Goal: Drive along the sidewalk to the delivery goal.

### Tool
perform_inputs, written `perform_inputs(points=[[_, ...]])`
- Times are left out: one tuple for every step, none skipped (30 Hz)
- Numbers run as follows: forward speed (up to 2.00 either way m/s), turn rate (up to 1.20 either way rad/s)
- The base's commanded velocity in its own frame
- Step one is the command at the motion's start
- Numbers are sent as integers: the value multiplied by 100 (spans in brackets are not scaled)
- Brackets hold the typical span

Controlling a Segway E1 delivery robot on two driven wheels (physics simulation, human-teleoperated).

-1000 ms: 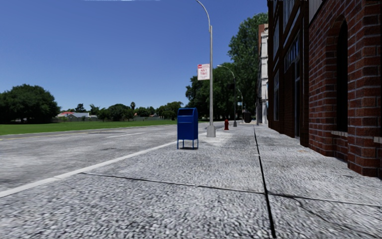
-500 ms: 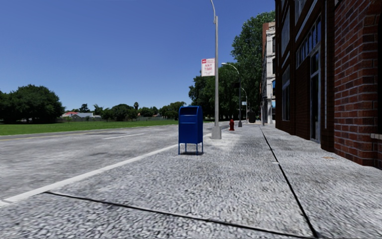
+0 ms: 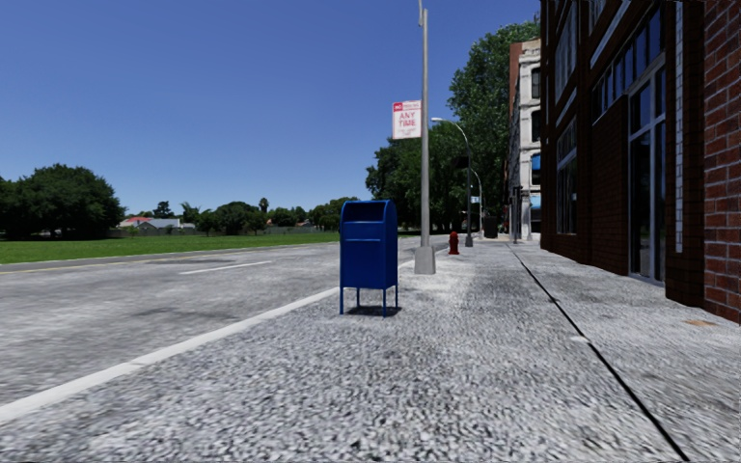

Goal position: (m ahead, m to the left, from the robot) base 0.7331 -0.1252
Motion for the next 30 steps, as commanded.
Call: perform_inputs(points=[[138, -37], [137, -39], [137, -39], [137, -39], [137, -39], [136, -39], [136, -39], [136, -39], [136, -39], [136, -39], [136, -39], [136, -35], [134, 0], [104, 0], [0, 0], [0, 0], [0, 0], [0, 0], [0, 0], [0, 0], [0, 0], [0, 0], [0, 0], [0, 0], [0, 0], [0, 0], [0, 0], [0, 0], [0, 0], [0, 0]])
